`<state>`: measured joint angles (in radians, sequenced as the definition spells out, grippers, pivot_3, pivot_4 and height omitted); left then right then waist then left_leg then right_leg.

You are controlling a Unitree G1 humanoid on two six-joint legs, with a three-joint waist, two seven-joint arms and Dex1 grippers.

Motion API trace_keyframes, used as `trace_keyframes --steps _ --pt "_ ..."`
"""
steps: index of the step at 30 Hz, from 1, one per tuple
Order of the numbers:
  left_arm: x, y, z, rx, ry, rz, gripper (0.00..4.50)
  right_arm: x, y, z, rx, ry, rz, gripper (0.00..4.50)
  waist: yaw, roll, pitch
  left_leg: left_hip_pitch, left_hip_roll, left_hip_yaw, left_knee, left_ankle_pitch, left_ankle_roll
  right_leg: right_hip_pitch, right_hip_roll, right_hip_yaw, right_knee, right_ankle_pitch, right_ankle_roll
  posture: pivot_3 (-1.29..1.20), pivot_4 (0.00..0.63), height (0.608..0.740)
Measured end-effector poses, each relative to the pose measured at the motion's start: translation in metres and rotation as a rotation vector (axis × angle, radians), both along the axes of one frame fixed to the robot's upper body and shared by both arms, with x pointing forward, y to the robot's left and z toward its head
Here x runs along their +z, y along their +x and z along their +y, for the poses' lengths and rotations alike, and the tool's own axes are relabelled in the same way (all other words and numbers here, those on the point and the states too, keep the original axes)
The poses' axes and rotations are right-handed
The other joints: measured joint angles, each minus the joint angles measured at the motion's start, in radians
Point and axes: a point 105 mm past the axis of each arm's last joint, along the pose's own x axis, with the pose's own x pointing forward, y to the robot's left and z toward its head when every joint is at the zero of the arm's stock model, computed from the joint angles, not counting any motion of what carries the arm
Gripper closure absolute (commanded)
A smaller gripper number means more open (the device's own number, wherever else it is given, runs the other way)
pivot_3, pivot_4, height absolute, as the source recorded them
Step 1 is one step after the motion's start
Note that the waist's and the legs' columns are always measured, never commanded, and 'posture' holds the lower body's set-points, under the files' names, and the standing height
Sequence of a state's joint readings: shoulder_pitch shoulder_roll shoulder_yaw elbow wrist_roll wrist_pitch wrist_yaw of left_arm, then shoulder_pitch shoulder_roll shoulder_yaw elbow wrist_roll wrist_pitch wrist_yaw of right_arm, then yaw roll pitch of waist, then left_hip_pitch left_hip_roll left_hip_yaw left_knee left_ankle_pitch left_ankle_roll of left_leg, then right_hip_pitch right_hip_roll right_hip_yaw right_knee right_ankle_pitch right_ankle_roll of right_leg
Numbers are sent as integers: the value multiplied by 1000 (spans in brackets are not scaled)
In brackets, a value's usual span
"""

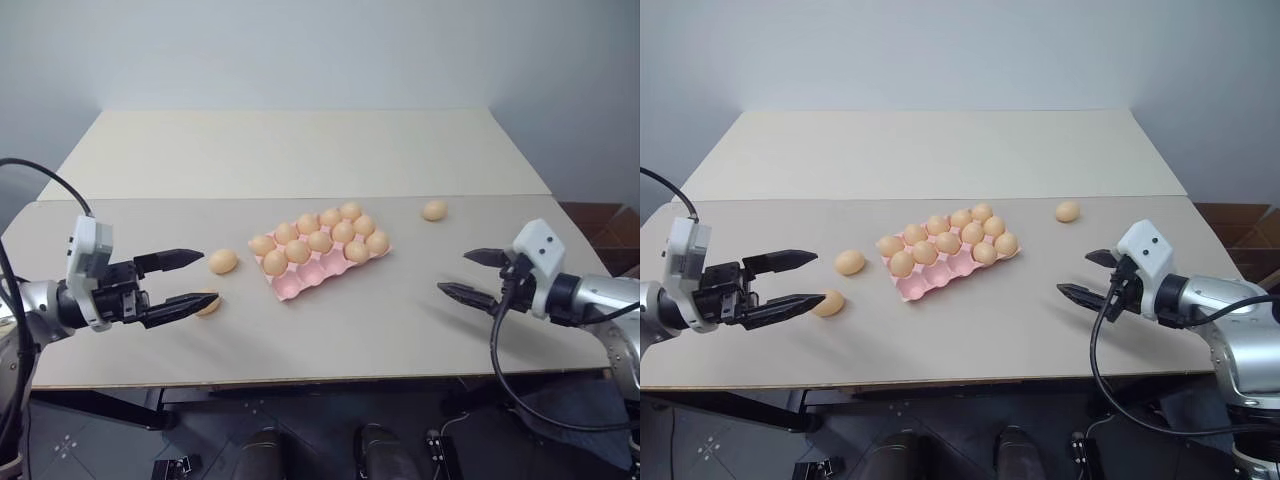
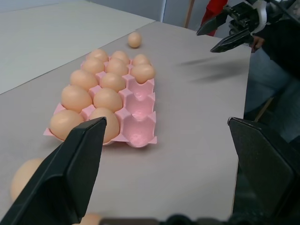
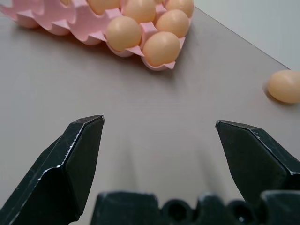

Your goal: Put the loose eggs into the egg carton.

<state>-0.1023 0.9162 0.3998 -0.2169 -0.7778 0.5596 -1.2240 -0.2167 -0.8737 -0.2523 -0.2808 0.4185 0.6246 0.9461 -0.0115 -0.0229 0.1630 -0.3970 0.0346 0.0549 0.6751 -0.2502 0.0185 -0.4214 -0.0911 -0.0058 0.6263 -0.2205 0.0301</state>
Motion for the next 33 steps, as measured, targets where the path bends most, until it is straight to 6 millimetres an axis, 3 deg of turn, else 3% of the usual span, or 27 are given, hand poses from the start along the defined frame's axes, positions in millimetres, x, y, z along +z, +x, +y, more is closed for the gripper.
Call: trace_keyframes --steps 5,15,19,21,24,33 --pt "-3 -2 -1 -36 -7 20 0 7 4 -3 39 -6 -20 44 -1 0 0 0 0 0 0 0 0 0 0 0 0 0 0 0 150 740" --pt "-8 -6 7 -43 57 26 0 11 2 14 245 -48 -30 44 -3 0 0 0 0 1 0 0 0 -1 0 1 0 0 0 0 150 740" --pt "-21 5 29 218 117 76 0 13 9 17 254 -53 -40 44 -1 0 0 1 0 0 0 0 0 0 0 1 1 0 0 0 150 740" --pt "-34 3 42 338 146 146 0 16 11 18 259 -54 -53 44 -3 0 0 1 1 0 0 0 0 0 0 1 1 0 0 0 150 740" --pt "-53 -4 44 416 171 227 0 16 11 19 261 -53 -52 44 0 0 0 0 0 0 0 0 0 -1 -1 1 1 0 1 0 150 740" --pt "-40 -5 41 455 143 162 0 13 21 25 260 -46 -47 44 10 0 0 0 0 1 1 0 0 0 0 1 1 1 0 0 150 740"
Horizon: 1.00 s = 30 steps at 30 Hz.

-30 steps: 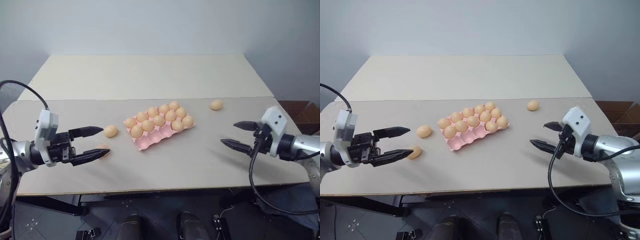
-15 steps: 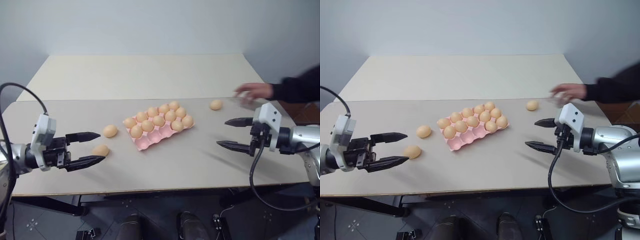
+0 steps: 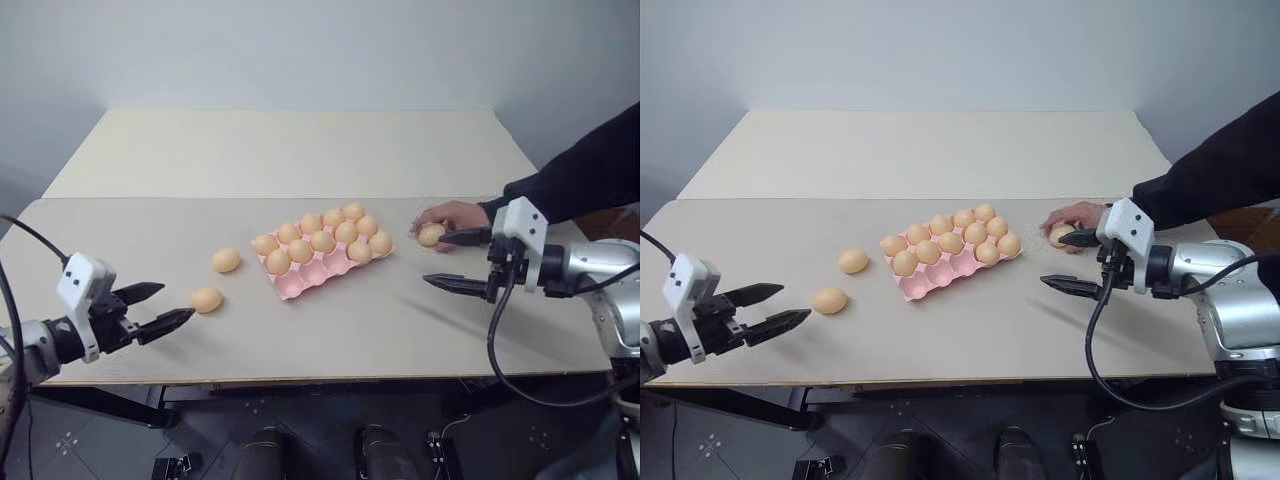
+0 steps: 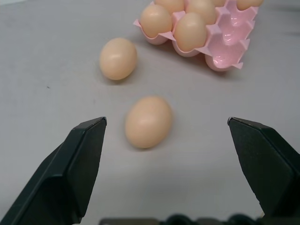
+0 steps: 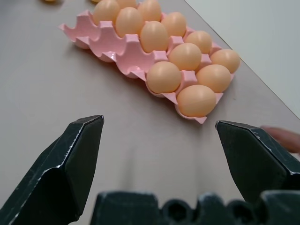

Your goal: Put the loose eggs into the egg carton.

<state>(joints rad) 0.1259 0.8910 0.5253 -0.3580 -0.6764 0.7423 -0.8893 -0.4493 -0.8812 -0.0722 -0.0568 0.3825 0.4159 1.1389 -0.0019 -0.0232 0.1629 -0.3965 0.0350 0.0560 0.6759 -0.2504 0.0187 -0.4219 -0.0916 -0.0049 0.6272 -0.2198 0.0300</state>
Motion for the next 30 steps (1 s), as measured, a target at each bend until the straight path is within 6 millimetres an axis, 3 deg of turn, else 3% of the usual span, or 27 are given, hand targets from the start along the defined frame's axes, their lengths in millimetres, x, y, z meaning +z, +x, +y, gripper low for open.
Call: trace_keyframes --steps 7,14,19,25,28,30 --pt "15 -1 -9 -120 -17 -59 0 -9 23 0 -93 -29 -17 44 -2 0 0 0 0 1 0 0 0 0 0 0 0 0 0 0 150 740" --pt "42 -4 -24 -373 -57 -188 0 -16 72 -8 -269 -86 -84 44 -10 0 0 -1 0 1 0 0 0 -1 0 0 0 0 0 0 150 740" --pt "44 -1 -33 -447 -76 -189 0 -36 103 -14 -377 -120 -53 44 -16 0 0 -2 -1 1 0 0 0 -1 0 0 0 0 0 0 150 740" --pt "44 -2 -33 -468 -85 -183 0 -56 121 -26 -482 -160 -6 44 -21 0 0 -2 0 1 0 0 0 -1 0 0 0 0 0 0 150 740" --pt "43 -4 -32 -465 -85 -176 0 -60 124 -29 -508 -168 8 621 -22 0 0 -1 0 1 0 0 0 -1 0 0 0 0 0 0 150 740" --pt "41 -5 -32 -464 -88 -168 0 -63 124 -31 -519 -172 24 1335 -23 0 0 -1 0 1 0 0 0 -1 0 0 0 0 0 0 150 740"
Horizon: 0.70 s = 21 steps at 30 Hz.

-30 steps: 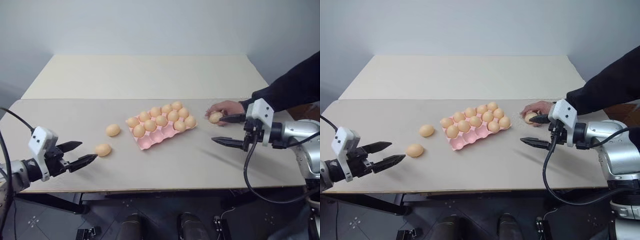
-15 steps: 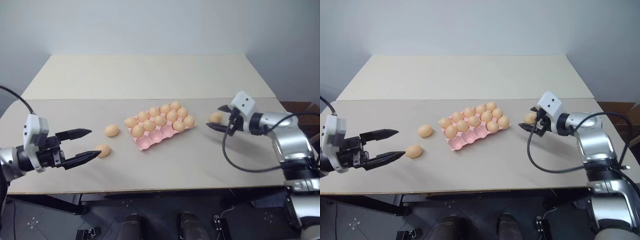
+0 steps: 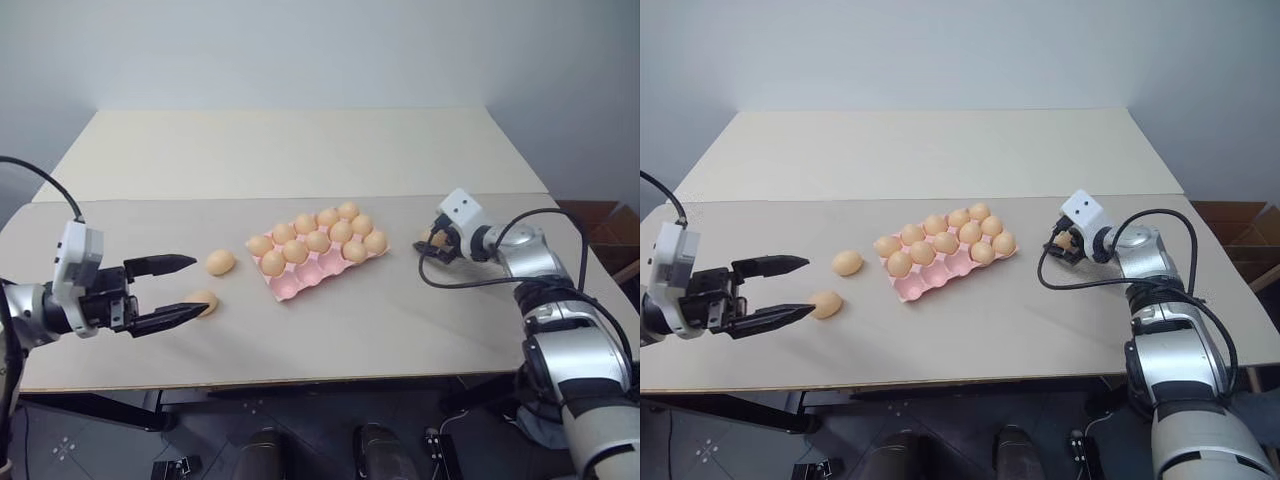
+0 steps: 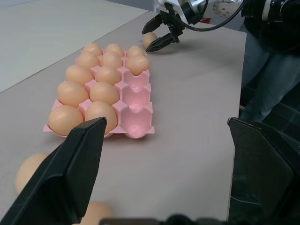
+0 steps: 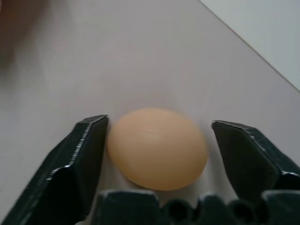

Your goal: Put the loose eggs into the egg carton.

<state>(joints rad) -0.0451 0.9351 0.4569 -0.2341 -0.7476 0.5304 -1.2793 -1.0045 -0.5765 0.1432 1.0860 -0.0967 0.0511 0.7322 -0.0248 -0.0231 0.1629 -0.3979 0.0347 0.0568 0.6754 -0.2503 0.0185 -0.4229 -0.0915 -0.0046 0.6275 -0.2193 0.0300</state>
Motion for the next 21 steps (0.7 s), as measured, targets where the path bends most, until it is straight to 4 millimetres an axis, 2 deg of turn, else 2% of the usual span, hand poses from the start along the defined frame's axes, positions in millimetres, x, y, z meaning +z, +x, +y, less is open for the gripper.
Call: trace_keyframes --steps 2,7,9,12,15,18,21 --pt "-2 -2 0 1 3 6 0 -1 0 -1 1 0 8 1831 -1 0 0 0 0 0 0 0 0 0 0 0 0 0 0 0 150 740" --pt "3 -3 2 8 14 -12 0 0 0 1 1 6 12 1832 -2 0 0 1 0 0 0 0 0 0 0 0 1 0 0 0 150 740" --pt "7 -2 3 10 2 -23 0 8 -2 10 50 13 -14 1832 -3 0 0 0 0 0 0 0 0 -1 0 0 1 0 0 0 150 740" --pt "17 -1 3 13 -35 -47 0 41 -15 43 175 75 -99 1832 -3 0 0 0 1 -3 -1 0 0 -1 0 0 2 0 0 0 150 740" --pt "26 -1 6 19 -73 -63 0 70 -40 84 300 142 -162 1832 -5 0 0 1 2 -4 -1 0 0 -1 1 0 2 0 0 0 150 740" --pt "26 0 8 18 -86 -56 0 77 -62 119 393 189 -172 1832 -3 0 0 2 2 -3 0 0 0 1 1 -2 3 0 0 0 150 740" --pt "28 2 9 19 -94 -61 0 62 -79 154 463 224 -126 1832 2 0 0 2 1 -2 0 0 0 1 1 -2 3 0 0 0 150 740"
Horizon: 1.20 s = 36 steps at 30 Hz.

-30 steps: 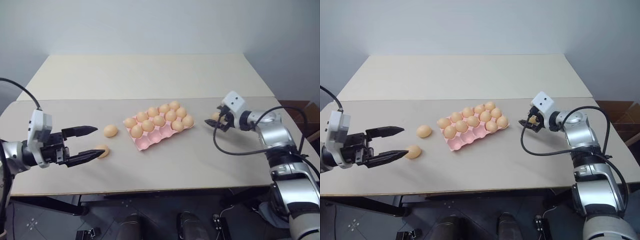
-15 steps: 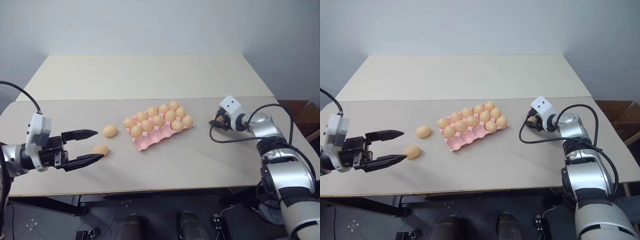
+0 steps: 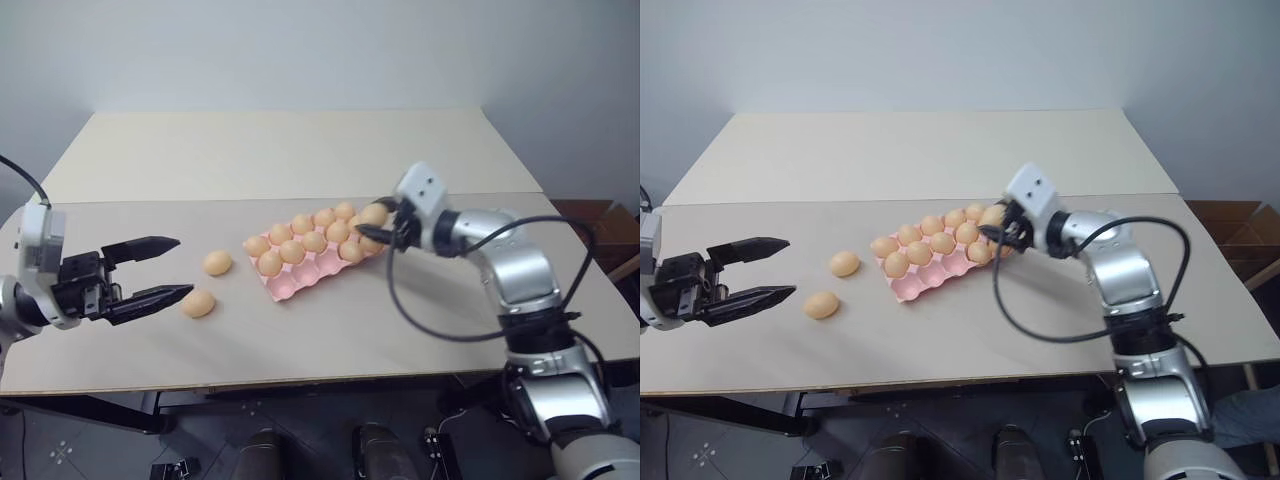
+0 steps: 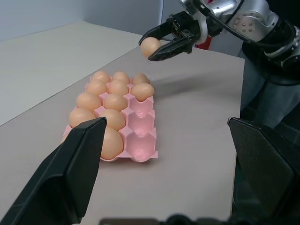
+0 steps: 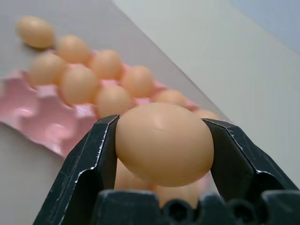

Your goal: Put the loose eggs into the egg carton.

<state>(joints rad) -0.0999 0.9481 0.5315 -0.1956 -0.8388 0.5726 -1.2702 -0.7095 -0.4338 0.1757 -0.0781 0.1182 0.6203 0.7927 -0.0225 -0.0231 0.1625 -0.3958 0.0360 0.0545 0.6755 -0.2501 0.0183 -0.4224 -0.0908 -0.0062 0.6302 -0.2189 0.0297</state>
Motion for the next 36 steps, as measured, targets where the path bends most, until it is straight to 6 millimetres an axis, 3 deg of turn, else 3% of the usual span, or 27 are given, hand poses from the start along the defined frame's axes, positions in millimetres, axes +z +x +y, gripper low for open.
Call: trace_keyframes --steps 3,8,12,14,16,20,23,26,29,36 --pt "3 0 -1 -13 -1 -8 0 -18 -3 22 11 -16 33 1832 2 0 0 -1 -1 1 0 0 0 -1 0 0 0 0 0 0 150 740" --pt "1 -1 -1 -20 0 -1 0 -36 5 28 -44 -38 64 1832 8 0 0 -3 -1 1 0 0 0 -1 -1 0 -2 0 0 0 150 740" --pt "-1 -2 -1 -20 5 9 0 -47 6 31 -53 -78 80 642 7 0 0 -2 -1 1 0 0 0 -1 0 0 -1 0 0 0 150 740" --pt "-2 -4 -1 -22 8 17 0 -47 6 30 -55 -80 80 16 7 0 0 -2 -1 0 0 0 0 -1 0 0 -1 0 0 0 150 740" --pt "-4 -4 -1 -21 10 28 0 -42 4 28 -57 -82 76 16 7 0 0 -3 -1 0 0 0 0 -2 0 0 -1 0 0 0 150 740" --pt "-1 -6 3 -10 30 31 0 -8 -9 20 -29 -33 16 16 8 0 0 -3 0 0 0 0 0 -2 0 -1 -1 0 0 0 150 740" --pt "-2 -5 9 15 38 40 0 17 -23 8 13 -4 -17 16 10 0 0 -2 0 0 0 0 0 -1 0 -1 -2 0 0 0 150 740" --pt "-11 -4 24 80 64 73 0 29 -41 -14 75 -10 -23 16 12 0 0 -2 0 0 0 0 0 -1 0 -2 -3 0 0 0 150 740" --pt "-24 -3 38 136 99 117 0 25 -55 -47 103 -44 16 16 13 0 0 -3 -1 0 0 0 0 0 -1 -2 -4 0 0 0 150 740" --pt "-42 -9 48 170 162 154 0 -4 -82 -99 137 -112 86 16 10 0 0 -2 0 1 0 0 0 0 -1 -1 -4 -1 -1 0 150 740"
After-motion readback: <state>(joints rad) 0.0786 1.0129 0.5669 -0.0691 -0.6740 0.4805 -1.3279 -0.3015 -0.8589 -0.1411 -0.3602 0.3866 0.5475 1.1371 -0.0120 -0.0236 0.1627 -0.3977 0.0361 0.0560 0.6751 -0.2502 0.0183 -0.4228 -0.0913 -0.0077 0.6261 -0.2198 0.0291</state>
